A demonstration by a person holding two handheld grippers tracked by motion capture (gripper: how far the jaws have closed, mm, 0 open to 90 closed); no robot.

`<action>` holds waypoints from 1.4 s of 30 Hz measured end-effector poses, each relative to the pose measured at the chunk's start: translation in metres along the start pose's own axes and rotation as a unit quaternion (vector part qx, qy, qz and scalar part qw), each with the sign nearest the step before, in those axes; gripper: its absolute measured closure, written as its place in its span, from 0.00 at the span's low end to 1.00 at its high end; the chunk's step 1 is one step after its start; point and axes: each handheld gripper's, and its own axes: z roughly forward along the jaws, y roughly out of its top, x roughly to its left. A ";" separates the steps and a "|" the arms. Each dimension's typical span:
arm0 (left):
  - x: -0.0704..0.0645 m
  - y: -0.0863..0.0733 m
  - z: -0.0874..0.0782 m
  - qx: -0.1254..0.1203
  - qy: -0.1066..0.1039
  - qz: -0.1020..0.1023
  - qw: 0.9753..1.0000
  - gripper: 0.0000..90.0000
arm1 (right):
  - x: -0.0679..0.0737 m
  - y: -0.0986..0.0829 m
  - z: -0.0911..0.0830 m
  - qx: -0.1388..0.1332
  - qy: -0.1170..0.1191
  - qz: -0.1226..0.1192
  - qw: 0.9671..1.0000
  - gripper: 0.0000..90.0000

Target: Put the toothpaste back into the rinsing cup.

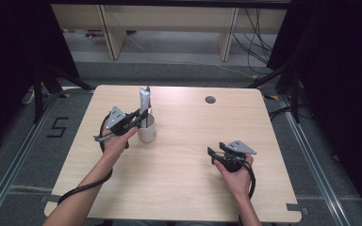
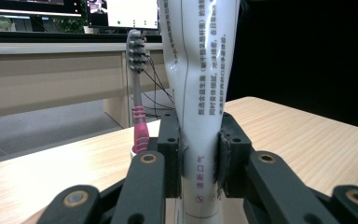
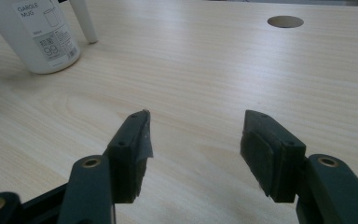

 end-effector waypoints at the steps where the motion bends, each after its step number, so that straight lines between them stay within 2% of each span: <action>1: 0.000 0.000 -0.002 0.009 0.006 0.002 1.000 0.83 | 0.000 0.000 0.001 -0.004 0.002 0.002 1.000 0.48; 4: 0.000 -0.001 -0.002 0.010 0.005 0.001 1.000 0.83 | 0.001 -0.001 0.001 -0.003 0.003 0.006 1.000 0.48; 5: 0.000 -0.002 -0.002 0.013 0.004 0.003 1.000 0.83 | 0.001 0.000 0.000 -0.002 -0.003 0.004 1.000 0.48; 6: 0.001 -0.002 -0.002 0.014 0.004 0.005 1.000 0.82 | 0.000 0.000 0.001 -0.004 0.004 0.002 1.000 0.48; 8: 0.001 -0.003 -0.002 0.013 0.005 0.005 1.000 0.82 | 0.000 0.000 0.000 0.001 0.000 0.000 1.000 0.48; 9: 0.001 -0.003 -0.002 0.014 0.005 0.004 1.000 0.82 | 0.002 0.000 -0.001 0.003 0.000 0.011 1.000 0.48; 11: 0.002 -0.004 -0.002 0.016 0.006 0.004 1.000 0.82 | -0.001 0.000 -0.001 -0.002 -0.003 -0.008 1.000 0.48; 12: 0.002 -0.004 -0.002 0.016 0.006 0.005 1.000 0.82 | 0.000 0.000 0.000 -0.001 0.003 0.002 1.000 0.48; 17: 0.001 -0.007 0.000 0.019 0.005 0.007 1.000 0.82 | 0.001 0.000 0.000 0.002 0.000 0.004 1.000 0.48; 27: 0.001 -0.011 0.000 0.030 0.011 0.011 0.999 0.82 | 0.000 0.000 0.001 -0.004 0.004 0.002 1.000 0.48; 28: 0.001 -0.011 0.000 0.030 0.011 0.011 0.999 0.82 | 0.001 0.000 0.000 0.001 -0.003 0.000 1.000 0.48; 31: 0.002 -0.011 0.001 0.035 0.014 0.013 0.999 0.82 | 0.002 0.000 0.000 0.002 0.001 0.007 1.000 0.48; 38: 0.003 -0.014 0.001 0.043 0.015 0.016 0.999 0.82 | 0.001 0.000 0.000 0.001 -0.001 0.003 1.000 0.48; 42: 0.003 -0.015 0.003 0.040 0.013 0.014 0.999 0.82 | 0.002 0.000 0.000 0.002 -0.001 0.009 1.000 0.48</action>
